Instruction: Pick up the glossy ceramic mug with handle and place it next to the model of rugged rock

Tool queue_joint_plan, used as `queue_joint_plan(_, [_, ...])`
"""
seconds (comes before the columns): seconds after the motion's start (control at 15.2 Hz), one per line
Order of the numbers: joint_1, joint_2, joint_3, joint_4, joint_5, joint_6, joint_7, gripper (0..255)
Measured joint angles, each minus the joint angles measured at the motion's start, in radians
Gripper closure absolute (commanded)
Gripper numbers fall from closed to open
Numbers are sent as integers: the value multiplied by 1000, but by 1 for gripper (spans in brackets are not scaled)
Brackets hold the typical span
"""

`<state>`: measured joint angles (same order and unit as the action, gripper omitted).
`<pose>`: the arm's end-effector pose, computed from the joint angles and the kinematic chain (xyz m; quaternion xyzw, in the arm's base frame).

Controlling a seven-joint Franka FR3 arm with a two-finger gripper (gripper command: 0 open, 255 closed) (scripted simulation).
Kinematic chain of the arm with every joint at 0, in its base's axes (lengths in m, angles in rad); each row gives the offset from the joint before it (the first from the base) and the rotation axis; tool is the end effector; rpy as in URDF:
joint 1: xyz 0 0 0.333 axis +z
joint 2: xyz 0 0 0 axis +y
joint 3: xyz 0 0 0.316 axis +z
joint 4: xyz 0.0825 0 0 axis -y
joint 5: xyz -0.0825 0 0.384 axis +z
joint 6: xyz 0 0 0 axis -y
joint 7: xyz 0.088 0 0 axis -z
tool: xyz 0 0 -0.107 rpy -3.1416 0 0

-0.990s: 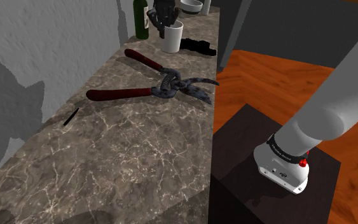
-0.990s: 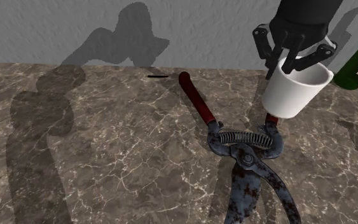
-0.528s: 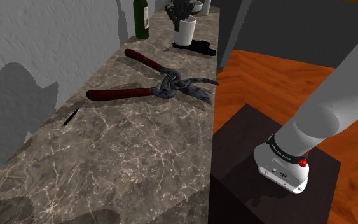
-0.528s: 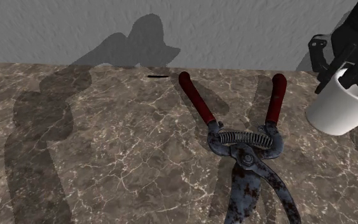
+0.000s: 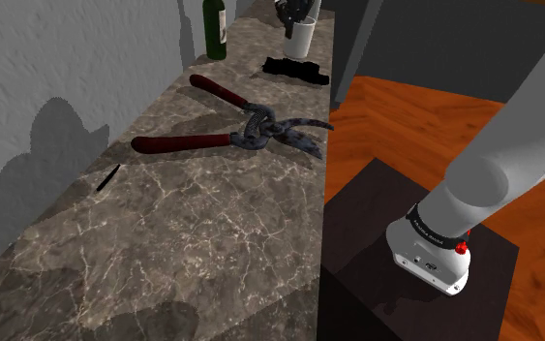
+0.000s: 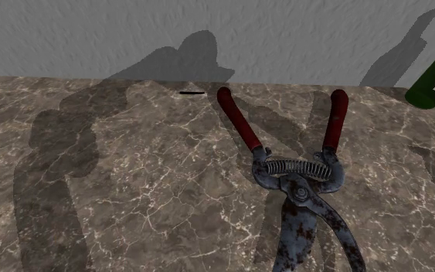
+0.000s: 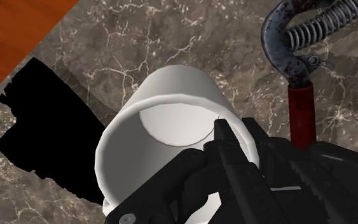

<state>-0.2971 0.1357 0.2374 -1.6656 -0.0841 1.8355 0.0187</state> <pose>0.6062 -0.0504 0.5258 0.9990 -0.0303 0.0186 0.0253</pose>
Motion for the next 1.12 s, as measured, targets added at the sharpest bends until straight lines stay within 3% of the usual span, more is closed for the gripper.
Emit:
queue_joint_plan(0.53, [-86, 95, -64, 117, -1, -15, -154, 255])
queue_joint_plan(1.12, [-92, 113, -69, 27, -5, 93, -157, 255])
